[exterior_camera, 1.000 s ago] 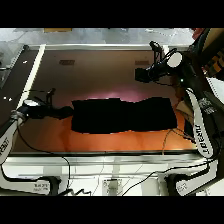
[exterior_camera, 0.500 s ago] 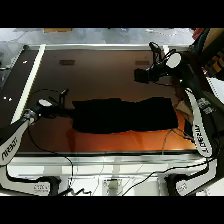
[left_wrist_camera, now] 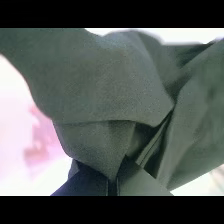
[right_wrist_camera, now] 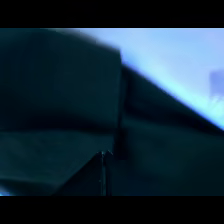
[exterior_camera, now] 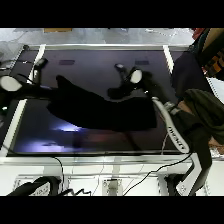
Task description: Fold the clothes and pants, and hang the long-sleeved shirts on hangers.
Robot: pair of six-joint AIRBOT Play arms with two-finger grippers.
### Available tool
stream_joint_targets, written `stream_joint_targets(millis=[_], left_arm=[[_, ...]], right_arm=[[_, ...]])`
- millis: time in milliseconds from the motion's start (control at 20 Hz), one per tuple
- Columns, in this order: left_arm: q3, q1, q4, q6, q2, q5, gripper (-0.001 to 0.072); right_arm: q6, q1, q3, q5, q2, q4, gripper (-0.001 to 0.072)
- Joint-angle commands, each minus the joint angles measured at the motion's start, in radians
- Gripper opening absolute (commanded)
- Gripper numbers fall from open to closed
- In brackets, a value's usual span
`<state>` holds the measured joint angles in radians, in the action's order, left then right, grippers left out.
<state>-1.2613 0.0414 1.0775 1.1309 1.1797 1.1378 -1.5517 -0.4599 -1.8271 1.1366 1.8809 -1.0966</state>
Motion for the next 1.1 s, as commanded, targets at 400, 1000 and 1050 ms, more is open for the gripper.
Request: stream_joint_targets(millis=[400,1000,1050], left_arm=[[-0.041,-0.005,-0.036,0.148,-0.138,-0.001,0.001],[-0.039,-0.472,-0.403,0.132,0.236,-0.404,0.001],[-0.04,-0.525,-0.434,0.12,0.282,-0.472,0.001]], right_arm=[[-0.003,-0.353,0.0,-0.216,0.106,-0.027,0.0027],[0.002,0.238,-0.001,0.13,-0.145,-0.243,0.0028],[0.002,0.274,-0.001,0.143,-0.162,-0.243,0.0028]])
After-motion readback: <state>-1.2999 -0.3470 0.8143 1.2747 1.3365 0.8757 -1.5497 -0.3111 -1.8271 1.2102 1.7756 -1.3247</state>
